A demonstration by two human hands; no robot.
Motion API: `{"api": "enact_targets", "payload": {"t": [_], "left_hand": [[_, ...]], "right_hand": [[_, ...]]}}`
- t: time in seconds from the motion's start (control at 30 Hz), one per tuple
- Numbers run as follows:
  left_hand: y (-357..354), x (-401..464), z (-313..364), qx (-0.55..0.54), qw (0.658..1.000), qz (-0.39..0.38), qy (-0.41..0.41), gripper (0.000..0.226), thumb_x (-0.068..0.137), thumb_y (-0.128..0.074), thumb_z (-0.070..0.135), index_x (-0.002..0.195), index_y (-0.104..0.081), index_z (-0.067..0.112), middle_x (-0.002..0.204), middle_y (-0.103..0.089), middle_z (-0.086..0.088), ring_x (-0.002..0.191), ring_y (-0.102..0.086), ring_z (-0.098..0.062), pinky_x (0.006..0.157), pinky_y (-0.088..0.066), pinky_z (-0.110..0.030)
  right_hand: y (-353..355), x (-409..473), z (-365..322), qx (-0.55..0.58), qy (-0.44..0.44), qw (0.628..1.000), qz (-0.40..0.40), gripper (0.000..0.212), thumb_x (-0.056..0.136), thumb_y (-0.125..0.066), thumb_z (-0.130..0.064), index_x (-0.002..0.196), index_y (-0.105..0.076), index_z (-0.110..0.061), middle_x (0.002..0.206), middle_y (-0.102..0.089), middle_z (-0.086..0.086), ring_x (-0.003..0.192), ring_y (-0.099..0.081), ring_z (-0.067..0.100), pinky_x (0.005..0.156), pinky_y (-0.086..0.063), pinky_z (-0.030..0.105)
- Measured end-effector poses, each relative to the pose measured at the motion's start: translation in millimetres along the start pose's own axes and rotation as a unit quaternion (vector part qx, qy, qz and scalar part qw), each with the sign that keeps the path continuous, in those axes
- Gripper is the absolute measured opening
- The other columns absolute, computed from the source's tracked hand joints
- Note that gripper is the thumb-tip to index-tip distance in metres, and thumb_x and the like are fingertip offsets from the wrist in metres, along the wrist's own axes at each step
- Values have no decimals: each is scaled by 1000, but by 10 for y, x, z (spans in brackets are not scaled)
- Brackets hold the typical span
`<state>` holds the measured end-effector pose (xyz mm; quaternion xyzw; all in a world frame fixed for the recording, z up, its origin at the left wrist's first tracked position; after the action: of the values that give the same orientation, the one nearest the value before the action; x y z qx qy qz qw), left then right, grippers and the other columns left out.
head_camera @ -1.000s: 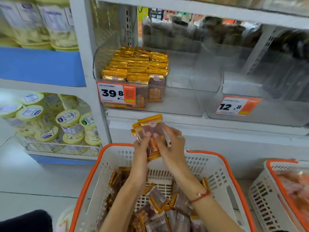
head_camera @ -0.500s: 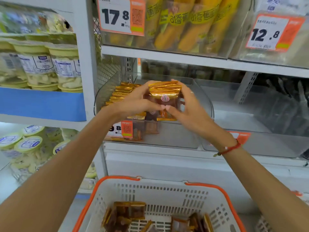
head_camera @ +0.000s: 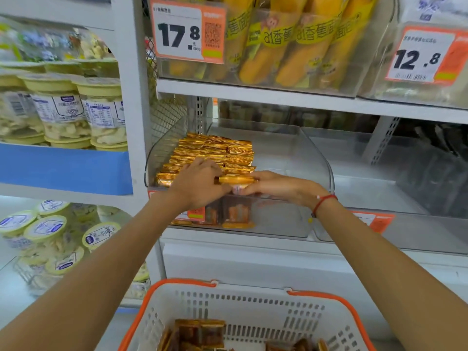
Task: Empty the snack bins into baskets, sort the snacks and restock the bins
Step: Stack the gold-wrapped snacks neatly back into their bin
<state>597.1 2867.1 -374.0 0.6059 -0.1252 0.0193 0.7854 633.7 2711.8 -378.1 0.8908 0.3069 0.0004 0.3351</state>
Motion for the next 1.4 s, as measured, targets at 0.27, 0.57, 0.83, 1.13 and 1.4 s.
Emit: {"api": "enact_targets", "payload": {"t": [0.27, 0.57, 0.83, 1.13, 1.4], "left_hand": [[-35, -46, -31, -124, 983, 139, 8, 36, 87, -67, 43, 121, -63, 31, 119, -66, 8, 106, -57, -14, 88, -51, -36], [-28, 24, -15, -85, 994, 68, 4, 35, 93, -59, 41, 128, -60, 34, 127, -61, 2, 118, -51, -22, 93, -44, -37], [-50, -30, 125, 52, 998, 28, -10, 46, 101, -42, 39, 146, -38, 34, 151, -37, 1, 140, -27, -24, 112, -25, -44], [-257, -1404, -30, -159, 905, 388, 70, 27, 92, -51, 20, 115, -65, 18, 118, -63, 3, 112, -51, -20, 92, -38, -31], [-1743, -2632, -714, -69, 923, 93, 366, 68, 85, -65, 12, 146, -36, 7, 149, -39, -17, 133, -37, -39, 105, -34, -54]], "right_hand": [[-36, 121, 26, 19, -15, 998, 58, 49, 92, -63, -12, 137, -44, -14, 133, -53, 10, 117, -56, 23, 83, -55, 26], [29, -166, -43, -180, 120, 959, 184, 43, 96, -59, -24, 138, -50, -25, 134, -47, 3, 113, -52, 18, 92, -44, 28], [-29, -73, 49, -178, 88, 969, 145, 37, 98, -53, -20, 135, -50, -22, 132, -48, 7, 110, -54, 23, 99, -46, 42], [-520, -983, 171, -196, 294, 861, 366, 26, 96, -53, -23, 120, -61, -19, 120, -58, -4, 111, -51, 8, 88, -37, 10], [-2268, -1040, 1743, -223, 77, 971, -29, 27, 100, -49, -36, 122, -62, -28, 108, -66, -10, 97, -60, 6, 70, -37, 5]]}}
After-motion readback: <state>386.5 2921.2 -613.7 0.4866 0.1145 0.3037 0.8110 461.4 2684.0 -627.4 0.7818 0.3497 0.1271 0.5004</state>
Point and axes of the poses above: each hand's wrist, its own x-axis towards the middle knuckle, its own y-axis out of the back of the hand, z = x × y, the point moved 4 cm from there along x, towards the middle knuckle
